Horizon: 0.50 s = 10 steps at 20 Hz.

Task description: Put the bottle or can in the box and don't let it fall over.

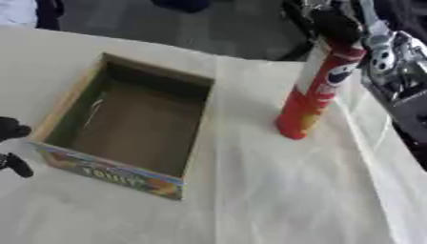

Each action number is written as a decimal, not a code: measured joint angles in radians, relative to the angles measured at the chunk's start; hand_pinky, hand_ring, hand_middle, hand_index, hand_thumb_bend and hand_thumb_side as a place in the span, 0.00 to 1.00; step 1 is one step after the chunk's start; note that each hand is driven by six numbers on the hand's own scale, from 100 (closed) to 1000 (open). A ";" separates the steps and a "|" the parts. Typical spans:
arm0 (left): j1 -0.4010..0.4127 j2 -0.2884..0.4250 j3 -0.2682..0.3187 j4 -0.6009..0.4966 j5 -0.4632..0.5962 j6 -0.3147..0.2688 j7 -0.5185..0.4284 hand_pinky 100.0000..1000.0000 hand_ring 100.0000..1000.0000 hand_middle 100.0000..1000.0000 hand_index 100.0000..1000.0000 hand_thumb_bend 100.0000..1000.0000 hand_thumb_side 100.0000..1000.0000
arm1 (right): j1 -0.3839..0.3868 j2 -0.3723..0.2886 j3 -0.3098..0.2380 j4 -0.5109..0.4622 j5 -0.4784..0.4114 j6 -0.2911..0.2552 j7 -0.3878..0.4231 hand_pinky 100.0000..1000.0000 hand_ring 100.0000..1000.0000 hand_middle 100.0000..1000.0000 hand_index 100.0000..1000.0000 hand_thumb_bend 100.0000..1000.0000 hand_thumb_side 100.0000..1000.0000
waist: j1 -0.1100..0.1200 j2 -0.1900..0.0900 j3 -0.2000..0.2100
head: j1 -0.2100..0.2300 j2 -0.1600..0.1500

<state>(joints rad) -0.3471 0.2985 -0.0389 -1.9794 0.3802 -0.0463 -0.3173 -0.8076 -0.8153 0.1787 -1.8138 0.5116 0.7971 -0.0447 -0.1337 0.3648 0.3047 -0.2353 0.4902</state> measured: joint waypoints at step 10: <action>0.002 0.000 0.000 0.000 -0.004 0.004 -0.004 0.45 0.78 0.69 0.82 0.00 0.64 | 0.009 -0.031 -0.018 -0.022 -0.054 -0.005 -0.055 0.67 0.95 0.98 0.93 0.00 0.79 | -0.001 0.000 -0.003 | 0.002 0.001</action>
<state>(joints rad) -0.3454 0.2987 -0.0389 -1.9794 0.3767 -0.0423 -0.3215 -0.7982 -0.8464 0.1605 -1.8361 0.4578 0.7918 -0.0995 -0.1351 0.3651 0.3013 -0.2336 0.4908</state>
